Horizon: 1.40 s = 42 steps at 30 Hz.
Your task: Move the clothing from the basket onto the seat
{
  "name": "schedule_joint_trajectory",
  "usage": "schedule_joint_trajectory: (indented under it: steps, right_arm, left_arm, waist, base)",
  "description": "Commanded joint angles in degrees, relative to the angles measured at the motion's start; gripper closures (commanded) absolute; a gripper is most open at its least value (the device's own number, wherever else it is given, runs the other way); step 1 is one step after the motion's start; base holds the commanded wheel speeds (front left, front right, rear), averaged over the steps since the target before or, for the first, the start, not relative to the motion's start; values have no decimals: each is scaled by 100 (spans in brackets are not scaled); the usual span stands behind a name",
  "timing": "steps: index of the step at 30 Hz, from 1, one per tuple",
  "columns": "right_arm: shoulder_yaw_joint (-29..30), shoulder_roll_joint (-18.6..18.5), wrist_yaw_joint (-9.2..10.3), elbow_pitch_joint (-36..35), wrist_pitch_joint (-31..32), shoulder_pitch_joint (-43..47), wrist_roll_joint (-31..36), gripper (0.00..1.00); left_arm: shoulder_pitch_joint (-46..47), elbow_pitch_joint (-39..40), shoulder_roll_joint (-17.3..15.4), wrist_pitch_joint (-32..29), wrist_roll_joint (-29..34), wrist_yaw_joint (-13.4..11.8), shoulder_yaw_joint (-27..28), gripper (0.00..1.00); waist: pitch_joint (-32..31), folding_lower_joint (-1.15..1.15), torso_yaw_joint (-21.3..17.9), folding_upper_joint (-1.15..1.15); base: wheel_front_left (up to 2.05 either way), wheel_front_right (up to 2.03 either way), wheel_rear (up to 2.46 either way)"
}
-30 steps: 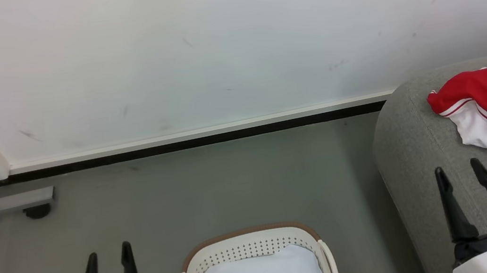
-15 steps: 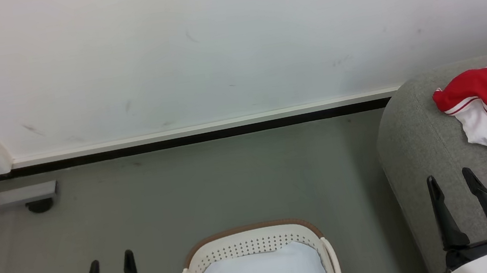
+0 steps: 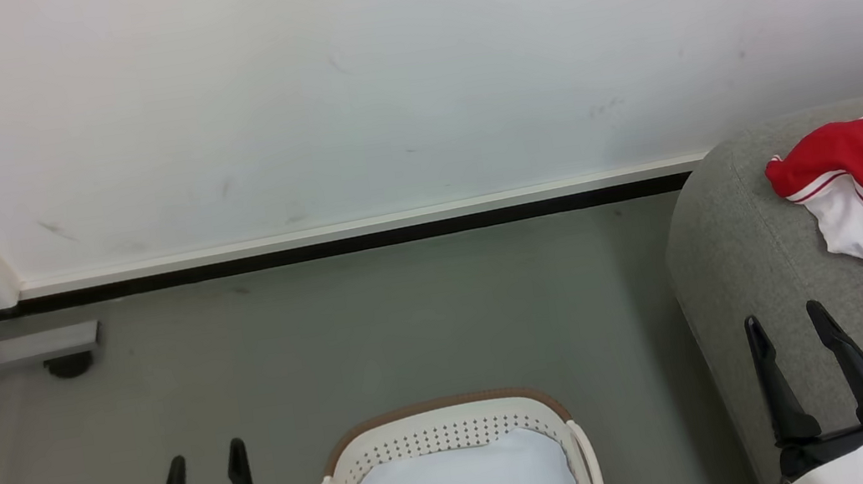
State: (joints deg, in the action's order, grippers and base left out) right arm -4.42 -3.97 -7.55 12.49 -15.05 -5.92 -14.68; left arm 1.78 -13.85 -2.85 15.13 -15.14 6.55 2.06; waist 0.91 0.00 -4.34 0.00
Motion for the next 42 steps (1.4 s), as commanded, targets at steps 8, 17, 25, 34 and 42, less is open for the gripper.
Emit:
schedule_joint_trajectory:
  steps: [8, 17, 25, 34, 42]
  right_arm:
    - [2, -3, 13, 28, -16, -94, -77, 0]
    - [-10, 41, -1, 141, 38, 92, -120, 100]
    - [97, 32, 0, 138, 260, 75, -991, 100]
    - [210, 27, 1, 137, 489, 53, -1865, 100]
    - [300, 26, 2, 134, 672, 38, -2565, 100]
  left_arm:
    - [53, -55, -11, 2, -42, 38, -27, 0]
    - [-29, -215, 26, -51, -161, 49, -58, 100]
    - [37, -201, 21, -297, -1002, 54, 8, 100]
    - [80, -154, 17, -521, -1860, 60, 50, 100]
    - [126, -130, 12, -709, -2547, 65, 94, 100]
  waist:
    - [-15, 0, -22, 0]
    - [-36, 0, 0, 0]
    - [-39, 0, 29, 0]
    - [-41, 0, 60, 0]
    - [-44, 0, 88, 0]
  base:
    - [0, 0, 0]
    - [0, 0, 0]
    - [0, 0, 0]
    - [0, 0, 0]
    - [0, 0, 0]
